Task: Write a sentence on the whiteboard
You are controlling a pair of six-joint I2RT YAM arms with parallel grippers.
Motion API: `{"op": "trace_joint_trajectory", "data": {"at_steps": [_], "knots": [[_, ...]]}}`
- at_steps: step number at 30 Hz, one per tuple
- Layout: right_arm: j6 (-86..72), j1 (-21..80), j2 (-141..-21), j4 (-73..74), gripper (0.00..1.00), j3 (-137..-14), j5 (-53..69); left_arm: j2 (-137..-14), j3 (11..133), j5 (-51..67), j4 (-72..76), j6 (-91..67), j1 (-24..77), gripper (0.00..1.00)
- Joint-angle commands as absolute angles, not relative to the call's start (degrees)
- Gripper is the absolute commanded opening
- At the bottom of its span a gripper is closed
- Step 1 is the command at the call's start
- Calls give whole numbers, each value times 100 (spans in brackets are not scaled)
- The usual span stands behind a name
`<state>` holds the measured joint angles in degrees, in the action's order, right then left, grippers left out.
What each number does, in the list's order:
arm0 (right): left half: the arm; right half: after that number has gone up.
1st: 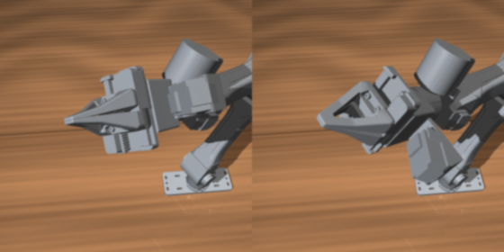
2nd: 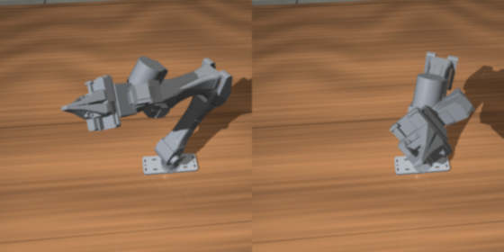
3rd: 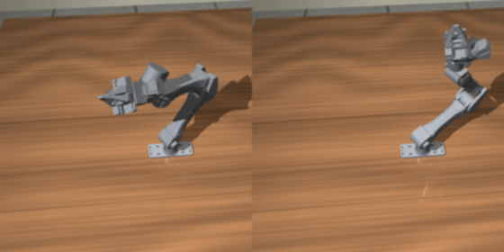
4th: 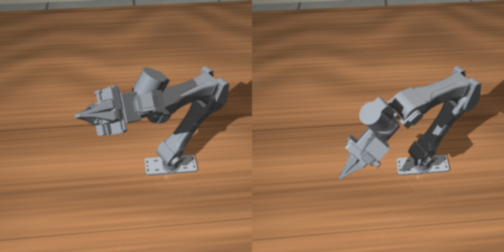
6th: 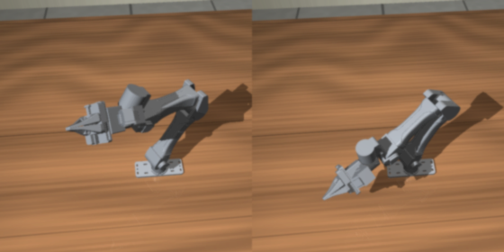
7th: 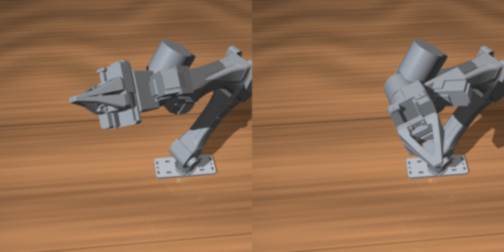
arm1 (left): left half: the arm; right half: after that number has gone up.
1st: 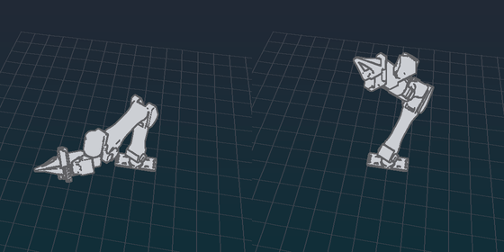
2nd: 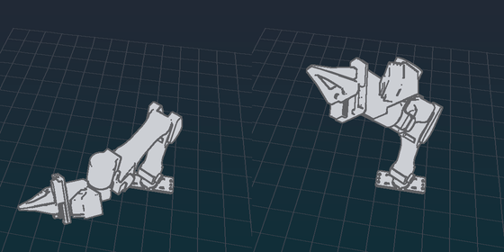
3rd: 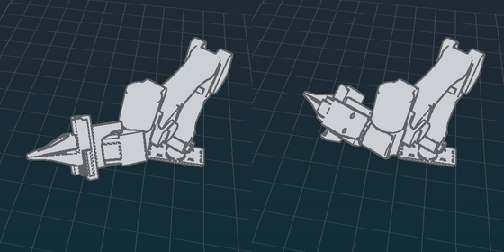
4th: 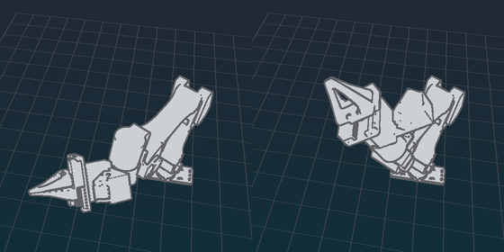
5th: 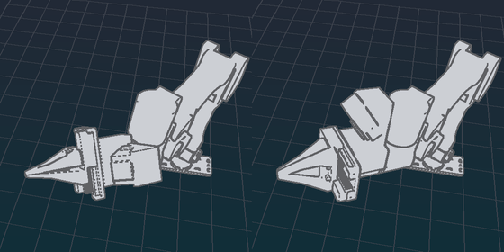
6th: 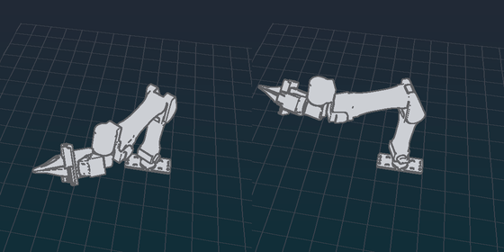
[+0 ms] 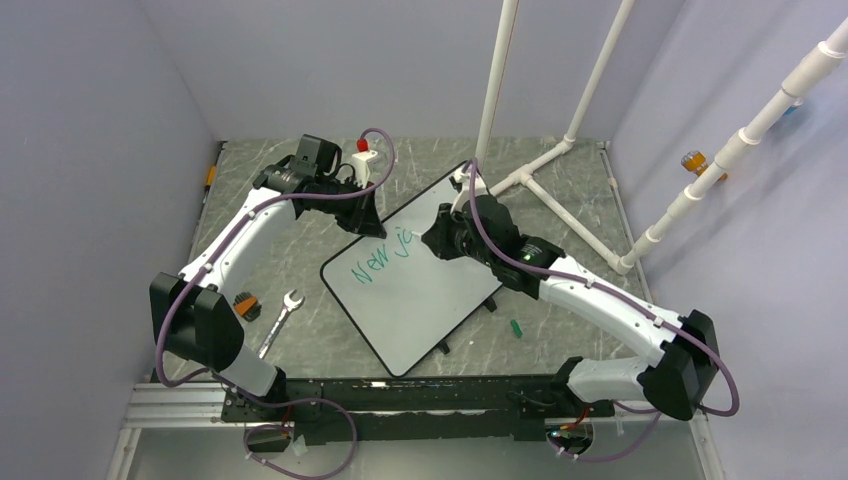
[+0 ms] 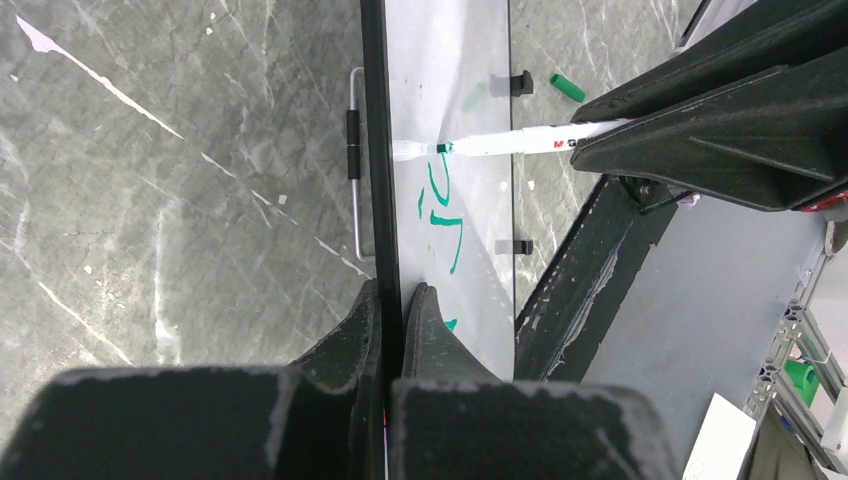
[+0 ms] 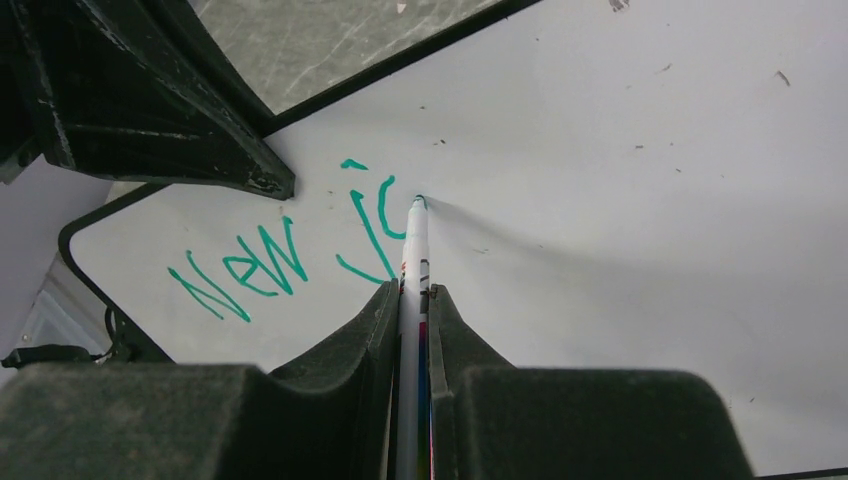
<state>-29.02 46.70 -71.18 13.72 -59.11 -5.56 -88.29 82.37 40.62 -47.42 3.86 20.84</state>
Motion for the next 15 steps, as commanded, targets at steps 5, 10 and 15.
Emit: {"op": "trace_joint_trajectory", "data": {"at_steps": [5, 10, 15], "knots": [[-2757, 4669, -7429, 1204, 0, -6249, -429, -8720, 8185, 3745, -4526, 1152, 2277, 0], [-2799, 4673, -7451, 1094, 0, -6211, -298, -8719, 8184, 3745, -4535, 1151, 2276, 0], [-2804, 4667, -7350, 965, 0, -6079, -195, -8710, 8188, 3746, -4535, 1158, 2277, 0]]}}
